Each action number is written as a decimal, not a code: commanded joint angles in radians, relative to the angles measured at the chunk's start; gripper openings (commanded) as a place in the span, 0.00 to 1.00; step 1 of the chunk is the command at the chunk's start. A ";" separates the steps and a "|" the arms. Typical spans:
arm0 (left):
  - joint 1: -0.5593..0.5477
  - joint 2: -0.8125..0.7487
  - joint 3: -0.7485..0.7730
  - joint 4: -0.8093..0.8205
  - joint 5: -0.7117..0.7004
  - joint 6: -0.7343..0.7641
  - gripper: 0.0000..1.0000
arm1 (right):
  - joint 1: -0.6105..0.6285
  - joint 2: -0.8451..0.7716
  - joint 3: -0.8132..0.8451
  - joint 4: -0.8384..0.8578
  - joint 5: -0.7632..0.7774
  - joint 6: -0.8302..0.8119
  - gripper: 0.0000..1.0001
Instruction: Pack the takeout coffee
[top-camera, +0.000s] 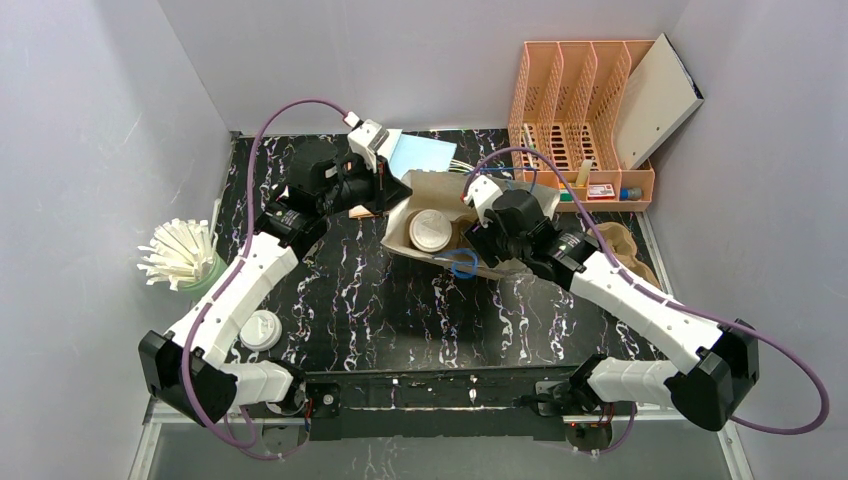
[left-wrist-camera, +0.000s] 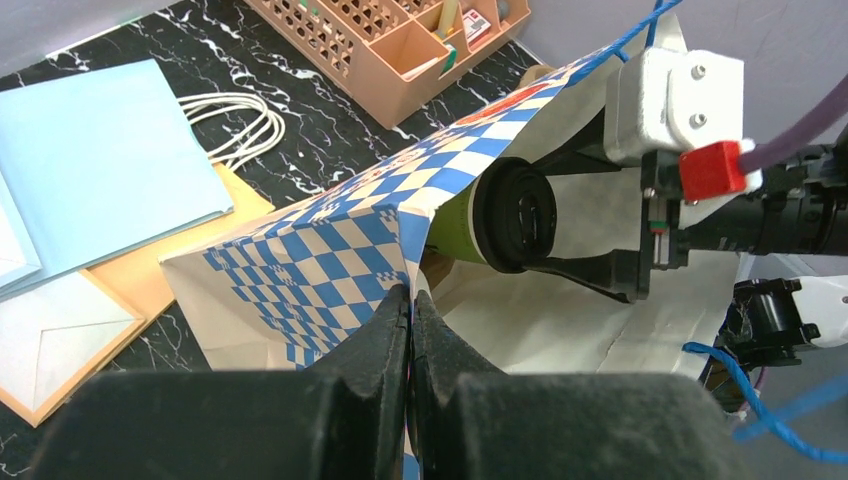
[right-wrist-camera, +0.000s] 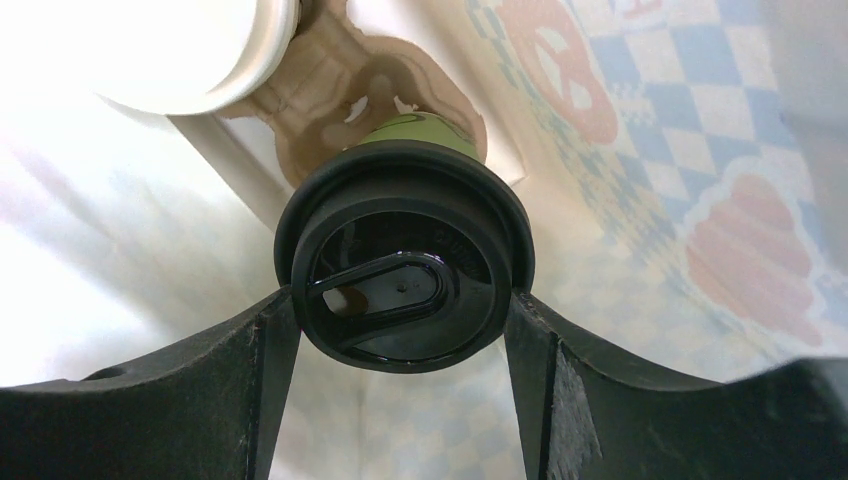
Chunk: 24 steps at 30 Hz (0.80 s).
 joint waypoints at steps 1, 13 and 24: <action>0.011 -0.035 -0.024 0.045 0.014 -0.011 0.00 | -0.031 -0.012 0.050 -0.046 -0.107 0.061 0.35; 0.014 -0.018 -0.018 0.080 0.030 -0.011 0.00 | -0.036 -0.006 0.117 -0.056 -0.175 0.126 0.32; 0.015 -0.055 -0.054 0.107 0.031 0.000 0.00 | -0.064 0.007 0.047 -0.011 -0.164 0.113 0.33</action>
